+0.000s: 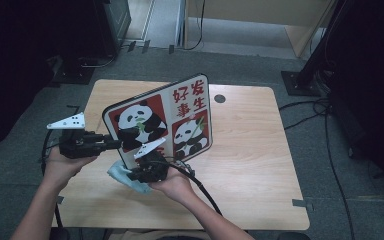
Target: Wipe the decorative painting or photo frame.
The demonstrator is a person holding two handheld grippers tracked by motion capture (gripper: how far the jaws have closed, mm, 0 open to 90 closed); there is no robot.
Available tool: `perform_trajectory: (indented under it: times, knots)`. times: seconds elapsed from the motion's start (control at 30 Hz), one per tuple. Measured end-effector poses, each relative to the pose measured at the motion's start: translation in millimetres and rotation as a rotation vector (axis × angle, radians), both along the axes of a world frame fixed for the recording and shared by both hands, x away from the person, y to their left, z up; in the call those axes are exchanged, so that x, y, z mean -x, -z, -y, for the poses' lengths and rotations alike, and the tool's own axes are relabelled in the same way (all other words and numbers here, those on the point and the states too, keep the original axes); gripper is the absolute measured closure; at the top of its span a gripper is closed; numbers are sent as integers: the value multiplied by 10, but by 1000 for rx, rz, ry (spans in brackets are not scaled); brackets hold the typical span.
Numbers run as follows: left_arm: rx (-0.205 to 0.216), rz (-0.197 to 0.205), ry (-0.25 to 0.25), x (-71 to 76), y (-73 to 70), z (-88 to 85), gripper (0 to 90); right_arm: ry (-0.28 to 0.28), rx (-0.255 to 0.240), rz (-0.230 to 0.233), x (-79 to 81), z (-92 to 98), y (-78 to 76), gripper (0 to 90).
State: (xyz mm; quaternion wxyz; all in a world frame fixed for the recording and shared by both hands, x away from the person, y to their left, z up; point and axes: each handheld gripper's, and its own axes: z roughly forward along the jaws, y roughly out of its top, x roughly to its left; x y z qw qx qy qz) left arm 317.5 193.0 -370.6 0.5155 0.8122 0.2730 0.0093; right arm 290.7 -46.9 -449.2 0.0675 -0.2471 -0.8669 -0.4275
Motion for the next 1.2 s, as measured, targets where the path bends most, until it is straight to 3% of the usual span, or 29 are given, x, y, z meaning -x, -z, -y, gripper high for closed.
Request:
perform_trajectory:
  times: [0.27, 0.83, 1.0, 1.2]
  knots:
    - [-3, -1, 12, 6, 0, 17, 769, -4, 0, -16, 8, 63, 143, 828]
    - [2, -1, 7, 6, 19, 46, 777, -13, 30, -23, 86, 210, 355, 827]
    - [2, -2, 6, 3, 20, 46, 779, -10, 36, -37, 75, 282, 368, 827]
    - [0, -3, -1, 2, 18, 48, 779, -54, 12, -47, 82, 344, 277, 827]
